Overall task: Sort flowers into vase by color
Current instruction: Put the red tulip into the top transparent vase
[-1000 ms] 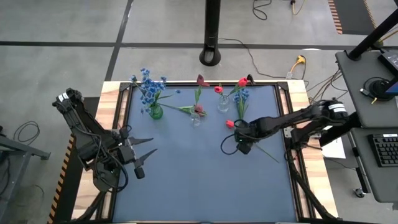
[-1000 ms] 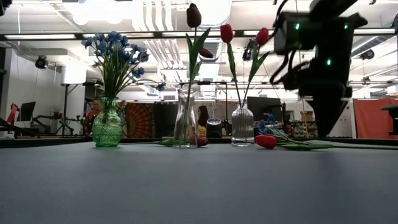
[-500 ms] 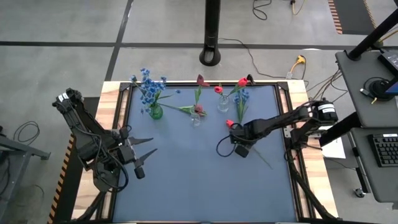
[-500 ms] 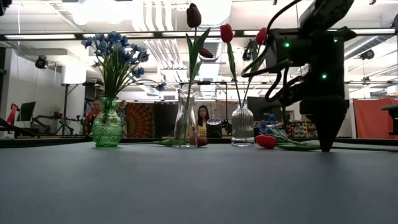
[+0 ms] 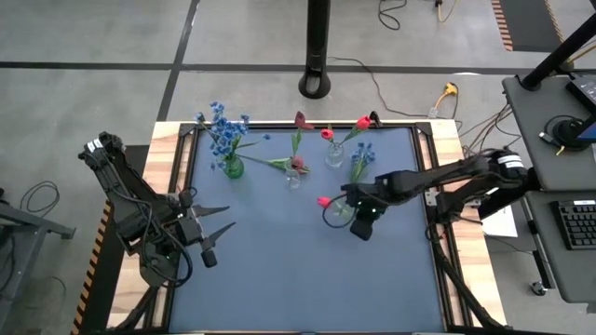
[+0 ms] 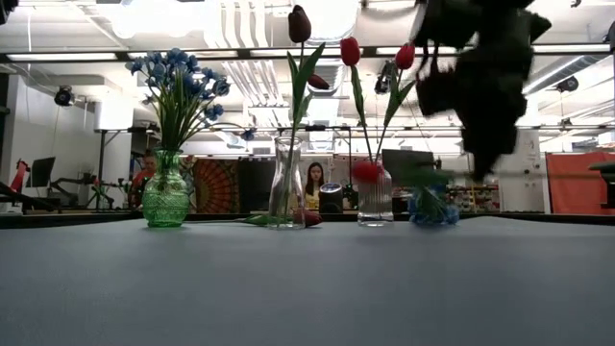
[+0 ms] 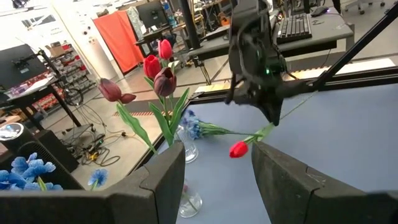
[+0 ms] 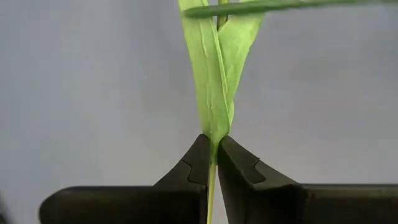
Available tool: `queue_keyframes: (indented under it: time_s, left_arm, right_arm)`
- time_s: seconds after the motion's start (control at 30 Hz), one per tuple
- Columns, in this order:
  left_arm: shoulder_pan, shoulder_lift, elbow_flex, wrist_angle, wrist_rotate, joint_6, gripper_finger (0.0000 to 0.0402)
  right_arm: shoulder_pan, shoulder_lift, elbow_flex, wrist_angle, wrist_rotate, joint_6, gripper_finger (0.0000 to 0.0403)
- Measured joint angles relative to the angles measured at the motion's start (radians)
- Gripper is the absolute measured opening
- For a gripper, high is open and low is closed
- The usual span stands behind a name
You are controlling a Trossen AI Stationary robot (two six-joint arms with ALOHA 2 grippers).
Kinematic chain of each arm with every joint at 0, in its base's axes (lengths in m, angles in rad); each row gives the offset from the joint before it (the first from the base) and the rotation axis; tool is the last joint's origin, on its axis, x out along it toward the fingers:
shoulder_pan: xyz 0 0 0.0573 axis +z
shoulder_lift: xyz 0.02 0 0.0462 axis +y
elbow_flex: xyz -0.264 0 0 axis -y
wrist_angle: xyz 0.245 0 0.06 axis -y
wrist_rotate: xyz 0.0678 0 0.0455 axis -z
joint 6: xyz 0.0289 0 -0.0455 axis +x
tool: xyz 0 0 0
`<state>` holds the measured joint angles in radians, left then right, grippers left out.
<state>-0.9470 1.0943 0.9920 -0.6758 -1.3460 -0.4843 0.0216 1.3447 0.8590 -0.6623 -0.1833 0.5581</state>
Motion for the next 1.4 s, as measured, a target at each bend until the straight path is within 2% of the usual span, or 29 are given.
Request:
queue_keyframes:
  time_s: [0.33, 0.5, 0.67, 0.83, 1.0, 1.07, 1.23, 1.33, 1.4]
  left_arm:
    - [0.000, 0.000, 0.000, 0.001, 0.000, -0.004, 0.0169]
    - [0.000, 0.000, 0.000, 0.001, 0.001, -0.004, 0.0169]
    - [0.000, 0.000, 0.000, 0.001, 0.001, -0.004, 0.0169]
    - [0.000, 0.000, 0.000, 0.001, 0.001, -0.004, 0.0169]
    - [0.000, 0.000, 0.000, 0.000, 0.022, -0.007, 0.0169]
    - [0.000, 0.000, 0.000, -0.002, 0.032, -0.011, 0.0169]
    - [0.003, 0.000, 0.000, -0.006, 0.018, -0.011, 0.0169]
    - [0.003, 0.000, 0.000, -0.006, -0.003, -0.011, 0.0169]
    - [0.003, 0.000, 0.000, -0.006, -0.018, -0.011, 0.0169]
  right_arm:
    - [0.025, -0.163, -0.007, 0.442, -0.002, -0.148, 0.0013]
    - [0.056, -0.175, -0.008, 0.716, 0.019, -0.322, 0.0013]
    - [0.085, -0.152, -0.014, 1.033, 0.222, -0.537, 0.0013]
    - [0.101, -0.156, -0.051, 1.203, 0.384, -0.661, 0.0013]
    - [0.100, -0.178, -0.086, 1.237, 0.749, -0.739, 0.0013]
    - [0.098, -0.179, -0.103, 1.302, 0.851, -0.784, 0.0013]
    - [0.049, -0.180, -0.181, 1.569, 0.977, -0.907, 0.0013]
    - [-0.015, -0.180, -0.233, 1.675, 0.974, -0.889, 0.0013]
    - [-0.059, -0.179, -0.251, 1.684, 0.964, -0.862, 0.0013]
